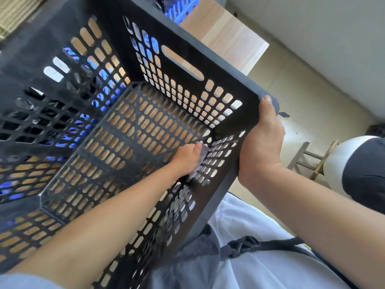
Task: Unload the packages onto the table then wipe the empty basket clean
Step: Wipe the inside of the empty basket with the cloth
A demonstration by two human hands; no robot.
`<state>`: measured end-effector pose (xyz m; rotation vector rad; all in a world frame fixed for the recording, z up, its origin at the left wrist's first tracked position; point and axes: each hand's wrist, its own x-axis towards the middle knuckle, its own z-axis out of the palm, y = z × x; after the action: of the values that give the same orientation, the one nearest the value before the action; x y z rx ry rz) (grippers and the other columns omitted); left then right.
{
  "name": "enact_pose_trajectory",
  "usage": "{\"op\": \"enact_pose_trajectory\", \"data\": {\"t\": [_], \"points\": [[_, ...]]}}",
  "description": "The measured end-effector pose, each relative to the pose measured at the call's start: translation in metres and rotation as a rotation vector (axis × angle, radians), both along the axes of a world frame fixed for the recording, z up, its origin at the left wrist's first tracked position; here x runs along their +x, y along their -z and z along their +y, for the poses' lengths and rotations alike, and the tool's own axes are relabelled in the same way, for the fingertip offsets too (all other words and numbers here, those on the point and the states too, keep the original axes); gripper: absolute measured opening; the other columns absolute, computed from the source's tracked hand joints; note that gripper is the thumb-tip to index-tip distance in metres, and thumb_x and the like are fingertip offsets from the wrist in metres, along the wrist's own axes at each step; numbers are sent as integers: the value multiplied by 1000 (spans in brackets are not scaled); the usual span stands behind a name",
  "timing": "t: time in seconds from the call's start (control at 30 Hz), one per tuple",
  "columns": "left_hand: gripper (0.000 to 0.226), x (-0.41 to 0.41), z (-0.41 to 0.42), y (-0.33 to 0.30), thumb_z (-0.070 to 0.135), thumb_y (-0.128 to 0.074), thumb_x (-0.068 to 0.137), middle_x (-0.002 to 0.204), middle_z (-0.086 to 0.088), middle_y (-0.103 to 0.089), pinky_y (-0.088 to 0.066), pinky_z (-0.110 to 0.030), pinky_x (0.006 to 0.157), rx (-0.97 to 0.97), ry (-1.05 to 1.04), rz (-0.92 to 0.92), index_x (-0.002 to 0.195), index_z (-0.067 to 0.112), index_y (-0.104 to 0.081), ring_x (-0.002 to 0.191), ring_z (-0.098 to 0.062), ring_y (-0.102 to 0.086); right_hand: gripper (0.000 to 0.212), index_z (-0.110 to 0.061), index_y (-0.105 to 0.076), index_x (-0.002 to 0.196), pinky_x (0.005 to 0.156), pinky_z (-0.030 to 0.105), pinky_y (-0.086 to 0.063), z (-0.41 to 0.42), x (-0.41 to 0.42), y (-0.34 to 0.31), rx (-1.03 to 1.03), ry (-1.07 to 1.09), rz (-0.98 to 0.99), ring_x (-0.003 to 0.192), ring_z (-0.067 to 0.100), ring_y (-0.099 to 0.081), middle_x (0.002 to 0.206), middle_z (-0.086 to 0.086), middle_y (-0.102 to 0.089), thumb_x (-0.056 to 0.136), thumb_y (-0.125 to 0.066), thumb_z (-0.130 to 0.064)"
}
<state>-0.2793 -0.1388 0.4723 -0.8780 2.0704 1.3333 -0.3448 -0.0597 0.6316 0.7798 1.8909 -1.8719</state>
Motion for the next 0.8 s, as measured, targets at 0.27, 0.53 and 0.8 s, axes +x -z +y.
{"op": "enact_pose_trajectory", "data": {"t": [0.27,0.53,0.8], "points": [[49,14,0,-51,34,-36,106,55,7,-40,-31,-29,58,232,-194,162,60,19,-44,56,-9,-39,31,-21,-63,106,91,42,-56,0,0,-1,39,-13,-10,95,23,-72,102,2,-75,97,-50,-47],[48,28,-6,-123,33,-38,106,55,11,-29,-26,-30,58,269,-79,476,61,19,-30,53,-5,-30,30,-25,-66,104,69,26,-52,1,-1,-3,72,-36,0,79,14,-70,83,-11,-73,97,-50,-48],[53,24,-47,-143,46,-48,101,106,-13,-72,-48,-34,91,679,-47,262,108,-3,-67,97,-25,-68,48,-29,-58,118,73,29,-49,2,2,-7,159,-142,-48,89,11,-68,104,-11,-71,86,-48,-64]]}}
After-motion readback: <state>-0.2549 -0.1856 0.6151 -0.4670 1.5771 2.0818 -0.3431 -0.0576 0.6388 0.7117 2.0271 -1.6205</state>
